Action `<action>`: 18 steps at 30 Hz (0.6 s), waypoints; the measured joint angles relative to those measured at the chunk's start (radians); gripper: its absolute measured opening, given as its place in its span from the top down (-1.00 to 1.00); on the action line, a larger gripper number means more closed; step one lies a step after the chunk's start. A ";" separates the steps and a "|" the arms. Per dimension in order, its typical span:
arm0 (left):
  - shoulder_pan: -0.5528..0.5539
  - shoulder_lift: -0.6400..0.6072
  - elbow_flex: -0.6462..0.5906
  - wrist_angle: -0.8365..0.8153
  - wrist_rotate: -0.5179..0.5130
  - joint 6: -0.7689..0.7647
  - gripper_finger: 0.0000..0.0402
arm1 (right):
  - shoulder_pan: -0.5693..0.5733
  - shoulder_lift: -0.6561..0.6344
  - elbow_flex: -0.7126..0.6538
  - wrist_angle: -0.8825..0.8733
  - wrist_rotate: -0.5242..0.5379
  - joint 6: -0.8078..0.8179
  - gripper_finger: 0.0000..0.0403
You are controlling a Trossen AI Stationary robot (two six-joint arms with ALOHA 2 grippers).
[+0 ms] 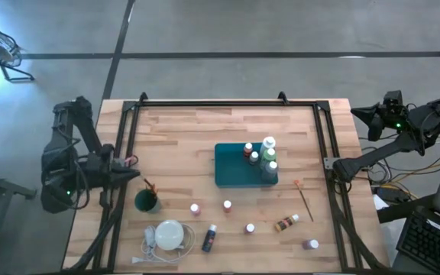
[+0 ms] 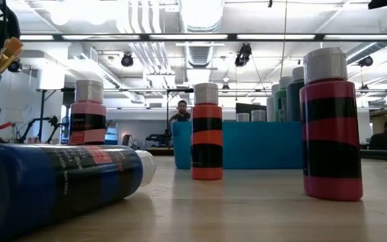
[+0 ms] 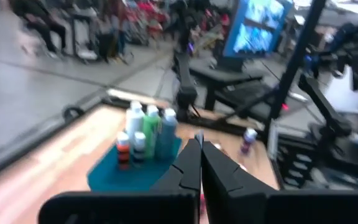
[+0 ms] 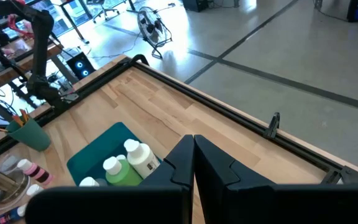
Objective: Pick & Place Paint Supplies
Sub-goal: Put the silver paintbrush into the green cup
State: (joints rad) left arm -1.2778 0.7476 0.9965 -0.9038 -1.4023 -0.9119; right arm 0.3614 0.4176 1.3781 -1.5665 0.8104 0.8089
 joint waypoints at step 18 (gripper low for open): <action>-0.001 -0.007 -0.090 -0.349 0.264 -0.515 1.00 | 0.000 0.000 0.000 0.000 0.000 0.000 0.96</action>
State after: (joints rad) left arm -1.2785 0.7406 0.9063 -1.2528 -1.1388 -1.4274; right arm 0.3614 0.4176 1.3785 -1.5665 0.8104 0.8085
